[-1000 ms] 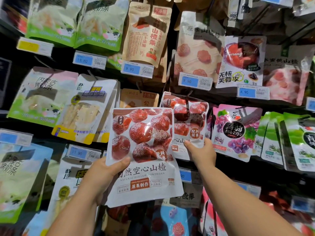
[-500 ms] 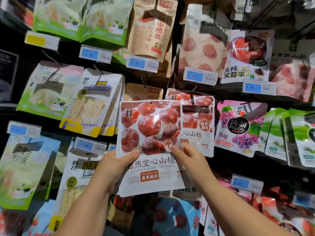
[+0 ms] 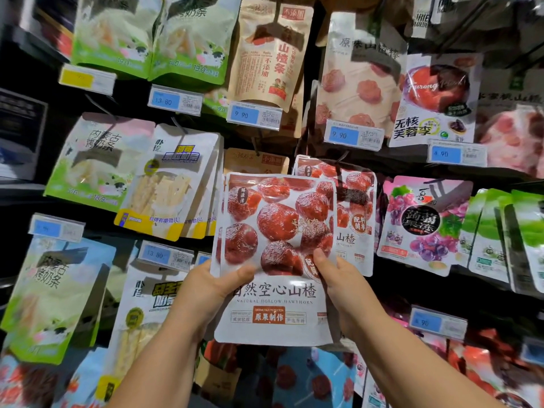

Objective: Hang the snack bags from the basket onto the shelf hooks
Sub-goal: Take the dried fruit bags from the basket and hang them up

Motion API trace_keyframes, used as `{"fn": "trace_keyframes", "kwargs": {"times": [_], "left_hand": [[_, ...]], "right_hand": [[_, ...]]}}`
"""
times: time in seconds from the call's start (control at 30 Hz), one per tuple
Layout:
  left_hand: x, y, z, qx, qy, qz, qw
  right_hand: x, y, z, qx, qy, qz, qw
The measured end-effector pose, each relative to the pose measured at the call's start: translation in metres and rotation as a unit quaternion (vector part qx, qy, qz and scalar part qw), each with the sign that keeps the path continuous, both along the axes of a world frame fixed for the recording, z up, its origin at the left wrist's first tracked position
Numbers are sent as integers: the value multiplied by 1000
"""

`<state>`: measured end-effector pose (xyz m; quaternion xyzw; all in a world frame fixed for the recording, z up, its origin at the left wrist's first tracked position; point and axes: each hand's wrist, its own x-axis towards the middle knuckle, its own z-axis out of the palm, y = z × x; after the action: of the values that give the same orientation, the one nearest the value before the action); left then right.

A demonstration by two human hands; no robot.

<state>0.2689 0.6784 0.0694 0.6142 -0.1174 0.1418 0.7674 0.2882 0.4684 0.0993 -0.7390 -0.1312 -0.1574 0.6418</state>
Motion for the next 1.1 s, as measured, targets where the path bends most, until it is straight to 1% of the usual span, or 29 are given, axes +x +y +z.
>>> {"fn": "trace_keyframes", "kwargs": {"times": [0.23, 0.43, 0.6, 0.77, 0.9, 1.1], "left_hand": [[4, -3, -3, -39, -7, 22, 999], [13, 3, -5, -53, -9, 65, 996], [22, 6, -9, -106, 0, 72, 992], [22, 7, -6, -131, -12, 77, 988], [22, 8, -5, -129, -17, 68, 989], [20, 10, -6, -137, -28, 57, 989]], "right_hand": [[0, -5, 6, 49, 5, -20, 999], [0, -23, 23, 30, -19, -70, 997], [2, -39, 37, 28, -28, -129, 991], [2, -49, 54, 26, -59, -158, 985], [7, -54, 62, 21, -79, -181, 980], [16, -57, 62, 26, -75, -205, 975]]}}
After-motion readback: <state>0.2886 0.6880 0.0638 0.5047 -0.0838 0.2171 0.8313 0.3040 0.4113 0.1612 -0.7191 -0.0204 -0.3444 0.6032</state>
